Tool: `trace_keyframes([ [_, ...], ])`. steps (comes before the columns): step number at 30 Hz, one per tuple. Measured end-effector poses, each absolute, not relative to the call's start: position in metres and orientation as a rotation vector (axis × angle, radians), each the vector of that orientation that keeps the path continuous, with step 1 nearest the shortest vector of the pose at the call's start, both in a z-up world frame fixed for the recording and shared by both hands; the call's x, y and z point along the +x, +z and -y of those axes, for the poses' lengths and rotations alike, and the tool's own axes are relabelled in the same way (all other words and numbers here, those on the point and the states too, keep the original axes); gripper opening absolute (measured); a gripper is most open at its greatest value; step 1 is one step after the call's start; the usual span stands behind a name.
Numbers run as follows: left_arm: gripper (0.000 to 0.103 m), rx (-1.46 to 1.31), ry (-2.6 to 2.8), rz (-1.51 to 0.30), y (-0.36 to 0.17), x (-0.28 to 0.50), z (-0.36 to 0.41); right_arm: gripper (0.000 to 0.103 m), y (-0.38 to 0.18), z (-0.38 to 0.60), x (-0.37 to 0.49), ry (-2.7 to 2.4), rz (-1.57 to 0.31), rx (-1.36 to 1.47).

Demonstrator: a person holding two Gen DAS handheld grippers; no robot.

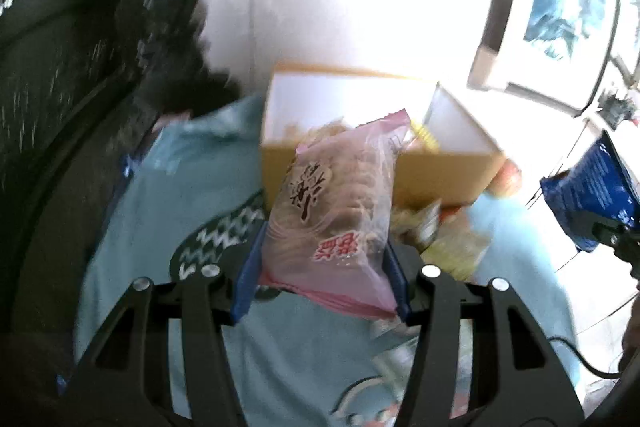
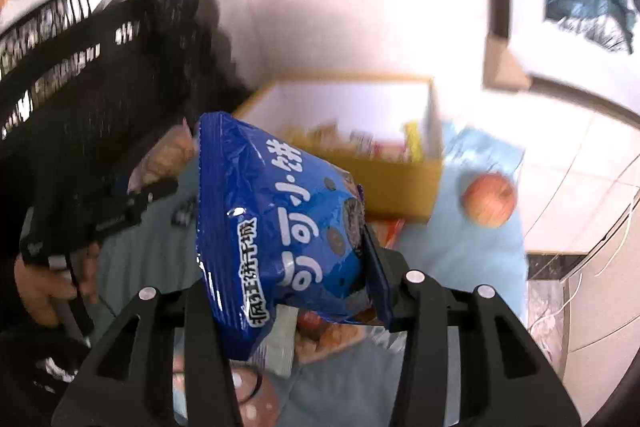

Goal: Organize snacks
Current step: 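Carry both bags over the yellow box and open both tools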

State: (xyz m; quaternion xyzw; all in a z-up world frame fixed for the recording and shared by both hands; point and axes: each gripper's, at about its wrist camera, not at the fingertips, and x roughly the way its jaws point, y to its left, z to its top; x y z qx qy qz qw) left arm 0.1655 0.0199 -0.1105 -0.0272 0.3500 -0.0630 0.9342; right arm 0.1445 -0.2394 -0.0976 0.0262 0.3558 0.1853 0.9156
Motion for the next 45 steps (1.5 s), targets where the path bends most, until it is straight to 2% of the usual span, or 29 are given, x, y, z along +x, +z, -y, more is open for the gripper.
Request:
trace_keyframes([
  [7,0.054,-0.072,-0.167,-0.636,-0.049,0.191,0.002,0.045,-0.03,0.265,0.162,0.346,-0.606,0.108],
  [11,0.054,-0.057,-0.179,-0.613,-0.034,0.197,0.013,0.045,-0.018,0.27,0.165,0.337,-0.576,0.106],
  [21,0.054,-0.066,-0.111,-0.645,-0.042,0.256,0.021,0.045,-0.029,0.268,0.227,0.256,-0.597,0.123],
  [27,0.054,-0.063,-0.063,-0.661,-0.074,0.311,0.033,0.045,-0.068,0.257,0.295,0.205,-0.637,0.147],
  [34,0.055,-0.093,-0.063,-0.699,-0.101,0.352,0.037,0.047,-0.098,0.246,0.334,0.225,-0.679,0.089],
  [35,0.073,-0.1,-0.06,-0.719,-0.108,0.357,0.038,0.048,-0.104,0.244,0.341,0.22,-0.702,0.068],
  [36,0.086,-0.097,-0.045,-0.778,-0.121,0.366,0.038,0.059,-0.11,0.242,0.346,0.213,-0.733,0.046],
  [37,0.091,-0.082,-0.017,-0.825,-0.131,0.37,0.037,0.062,-0.119,0.239,0.352,0.184,-0.788,0.005],
  [40,0.091,-0.04,0.017,-0.83,-0.141,0.362,0.028,0.062,-0.126,0.244,0.345,0.165,-0.8,-0.029],
  [45,0.093,-0.02,-0.016,-0.766,-0.119,0.323,0.009,0.062,-0.126,0.263,0.309,0.211,-0.833,0.059],
])
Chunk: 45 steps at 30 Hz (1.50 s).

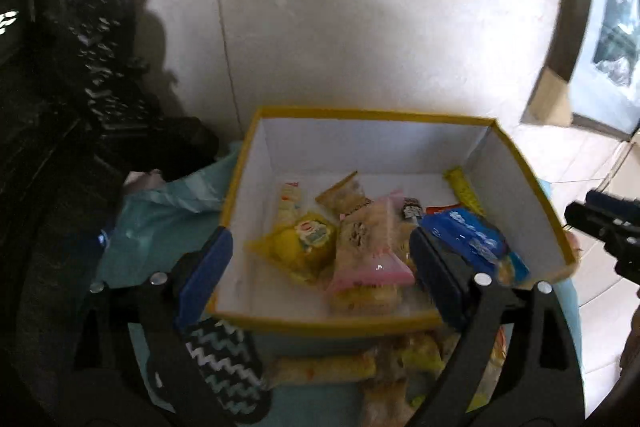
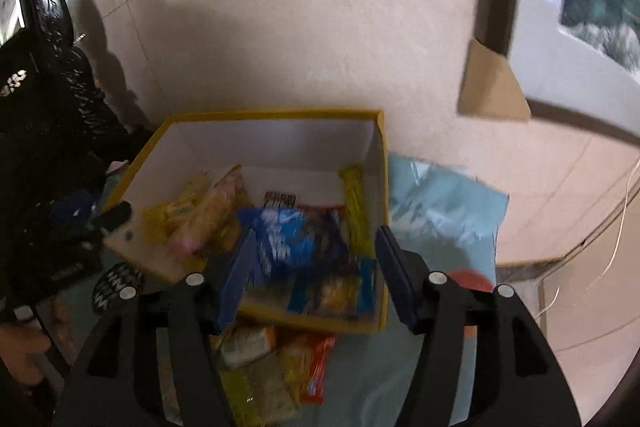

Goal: Organize snacks
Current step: 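Carry both bags over the yellow box and open both tools, then grasp the pale green snack bag with left tool while right tool grasps orange biscuit pack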

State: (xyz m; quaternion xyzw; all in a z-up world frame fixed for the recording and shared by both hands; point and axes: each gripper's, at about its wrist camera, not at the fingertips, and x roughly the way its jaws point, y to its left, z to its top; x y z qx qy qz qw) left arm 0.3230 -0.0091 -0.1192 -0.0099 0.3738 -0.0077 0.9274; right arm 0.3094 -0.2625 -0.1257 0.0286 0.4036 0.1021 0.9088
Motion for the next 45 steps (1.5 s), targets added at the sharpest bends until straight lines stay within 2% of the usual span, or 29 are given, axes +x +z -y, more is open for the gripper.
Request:
trace_keyframes([
  [4,0.096,-0.065,0.009,-0.767,-0.12,0.284,-0.016,0.067,-0.132,0.268,0.267,0.233,-0.866,0.129],
  [12,0.096,-0.024,-0.073,-0.923,-0.184,0.204,-0.01,0.068,-0.192,0.262,0.192,0.29,-1.052,0.279],
  [20,0.096,0.124,-0.244,-0.965,-0.219,0.159,0.044,0.068,-0.228,0.251,0.181,0.287,-1.139,0.271],
  [24,0.096,0.21,-0.343,-0.931,-0.225,0.14,0.056,0.068,-0.233,0.244,0.189,0.289,-1.161,0.251],
  [36,0.1,0.295,-0.402,-0.891,-0.25,0.135,0.082,0.068,-0.24,0.28,0.143,0.258,-1.155,0.205],
  [40,0.099,0.33,-0.306,-0.945,-0.265,0.132,0.055,0.068,-0.245,0.289,0.127,0.239,-1.165,0.208],
  [45,0.098,0.307,-0.175,-0.94,-0.26,0.127,0.016,0.068,-0.241,0.258,0.123,0.285,-1.124,0.138],
])
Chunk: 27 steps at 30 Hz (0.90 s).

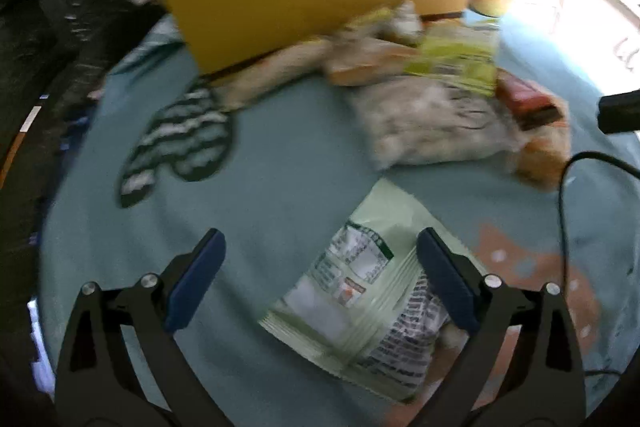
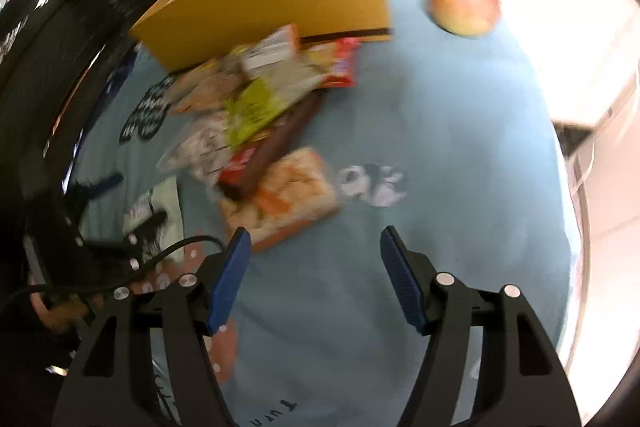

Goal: Organize snacks
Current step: 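Grasp the pale green snack bag with left tool while right tool grasps orange biscuit pack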

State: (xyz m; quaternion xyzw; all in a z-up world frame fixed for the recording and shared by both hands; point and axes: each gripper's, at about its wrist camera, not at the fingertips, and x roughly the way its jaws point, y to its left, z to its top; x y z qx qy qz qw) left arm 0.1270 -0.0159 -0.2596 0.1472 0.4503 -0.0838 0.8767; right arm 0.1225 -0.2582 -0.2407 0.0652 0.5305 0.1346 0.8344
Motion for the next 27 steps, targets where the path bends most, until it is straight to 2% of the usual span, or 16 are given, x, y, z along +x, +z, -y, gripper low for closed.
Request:
trace_keyframes([
  [4,0.098,0.258,-0.215,-0.907,-0.247,0.115,0.011,0.07,-0.245,0.223,0.125,0.301,-1.076,-0.029],
  [7,0.098,0.294,-0.206,-0.943,-0.258,0.108,0.011,0.072,-0.252,0.201,0.131,0.331,-1.048,-0.167],
  [8,0.099,0.268,-0.202,-0.958,-0.262,0.107,0.007,0.076,-0.255,0.196,0.132,0.345,-1.044,-0.197],
  [9,0.1,0.245,-0.193,-0.964,-0.264,0.106,0.002,0.088,-0.258,0.192,0.133,0.348,-1.041,-0.227],
  [10,0.101,0.226,-0.186,-0.967,-0.264,0.106,-0.002,0.091,-0.263,0.187,0.136,0.336,-1.039,-0.276],
  [14,0.101,0.23,-0.168,-0.961,-0.265,0.109,-0.003,0.092,-0.276,0.184,0.15,0.284,-1.076,-0.31],
  [16,0.101,0.213,-0.165,-0.969,-0.266,0.112,-0.004,0.074,-0.279,0.19,0.154,0.31,-1.124,-0.239],
  [17,0.099,0.192,-0.168,-0.978,-0.267,0.112,-0.006,0.07,-0.278,0.197,0.154,0.314,-1.137,-0.197],
  [18,0.095,0.159,-0.185,-0.99,-0.267,0.112,-0.009,0.06,-0.276,0.199,0.152,0.311,-1.135,-0.202],
  [20,0.07,0.153,-0.229,-0.976,-0.265,0.109,-0.01,0.045,-0.272,0.207,0.15,0.321,-1.142,-0.182],
  [21,0.065,0.188,-0.253,-0.954,-0.263,0.104,-0.003,0.034,-0.27,0.213,0.149,0.324,-1.151,-0.155],
  [22,0.06,0.207,-0.269,-0.946,-0.262,0.102,0.001,0.027,-0.271,0.216,0.149,0.327,-1.157,-0.135],
  [25,0.063,0.163,-0.272,-0.964,-0.262,0.105,0.0,0.02,-0.269,0.23,0.142,0.328,-1.17,-0.085],
  [27,0.088,0.123,-0.26,-1.002,-0.266,0.111,-0.003,0.02,-0.269,0.235,0.136,0.328,-1.172,-0.069],
])
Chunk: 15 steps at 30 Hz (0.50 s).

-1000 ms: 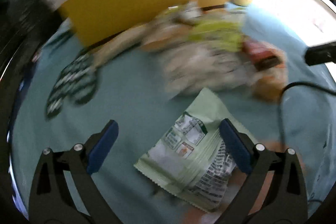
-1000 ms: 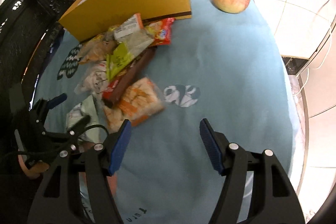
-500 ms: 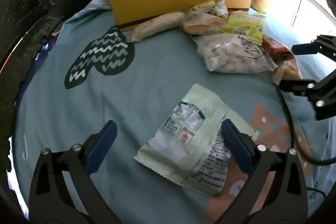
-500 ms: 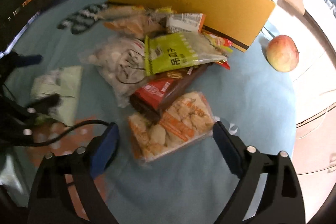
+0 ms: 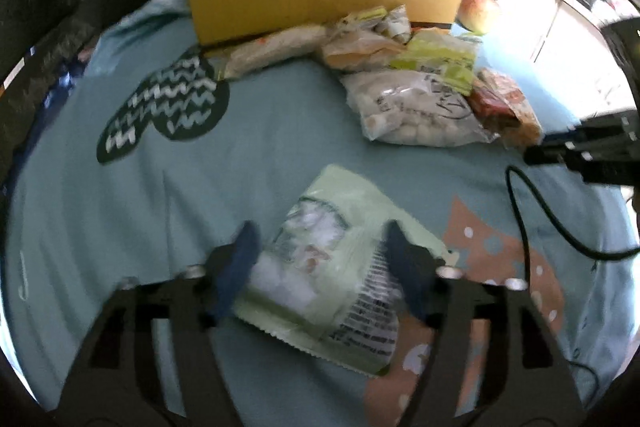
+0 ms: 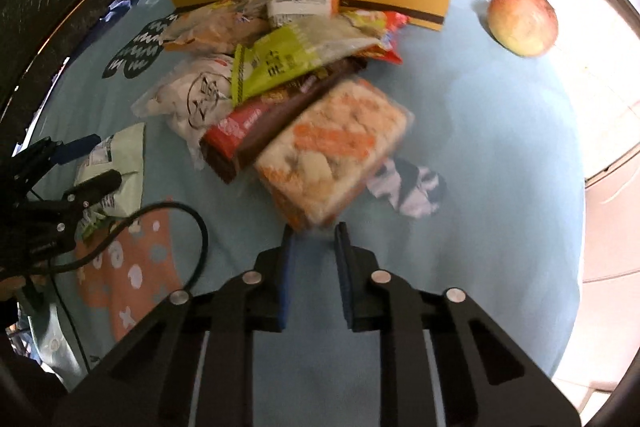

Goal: Organize snacks
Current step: 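Grasp the pale green snack bag with left tool while right tool grasps orange biscuit pack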

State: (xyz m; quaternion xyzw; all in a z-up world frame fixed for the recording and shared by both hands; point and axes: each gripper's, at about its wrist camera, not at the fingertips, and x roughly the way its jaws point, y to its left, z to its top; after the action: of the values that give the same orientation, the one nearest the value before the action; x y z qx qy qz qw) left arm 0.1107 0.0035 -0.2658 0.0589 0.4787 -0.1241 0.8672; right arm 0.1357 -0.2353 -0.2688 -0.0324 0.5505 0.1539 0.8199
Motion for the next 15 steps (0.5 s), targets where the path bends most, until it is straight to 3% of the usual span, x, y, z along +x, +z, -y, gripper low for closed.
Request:
trace_keyframes([
  [1,0.101,0.117,-0.244,-1.022,-0.269,0.113,-0.005,0.021,-0.269,0.238,0.132,0.33,-1.177,-0.059],
  [2,0.101,0.109,-0.231,-1.038,-0.272,0.115,-0.005,0.024,-0.268,0.241,0.13,0.334,-1.182,-0.043],
  [4,0.101,0.098,-0.23,-1.041,-0.273,0.116,-0.004,0.055,-0.264,0.245,0.127,0.303,-1.179,-0.033],
  [6,0.101,0.13,-0.265,-1.026,-0.27,0.113,0.003,0.064,-0.252,0.248,0.125,0.279,-1.135,-0.016],
  [11,0.101,0.171,-0.336,-0.913,-0.25,0.093,0.006,0.069,-0.24,0.242,0.141,0.268,-1.121,0.114],
  [15,0.101,0.275,-0.338,-0.97,-0.265,0.093,0.016,0.069,-0.253,0.22,0.162,0.211,-1.153,0.079],
])
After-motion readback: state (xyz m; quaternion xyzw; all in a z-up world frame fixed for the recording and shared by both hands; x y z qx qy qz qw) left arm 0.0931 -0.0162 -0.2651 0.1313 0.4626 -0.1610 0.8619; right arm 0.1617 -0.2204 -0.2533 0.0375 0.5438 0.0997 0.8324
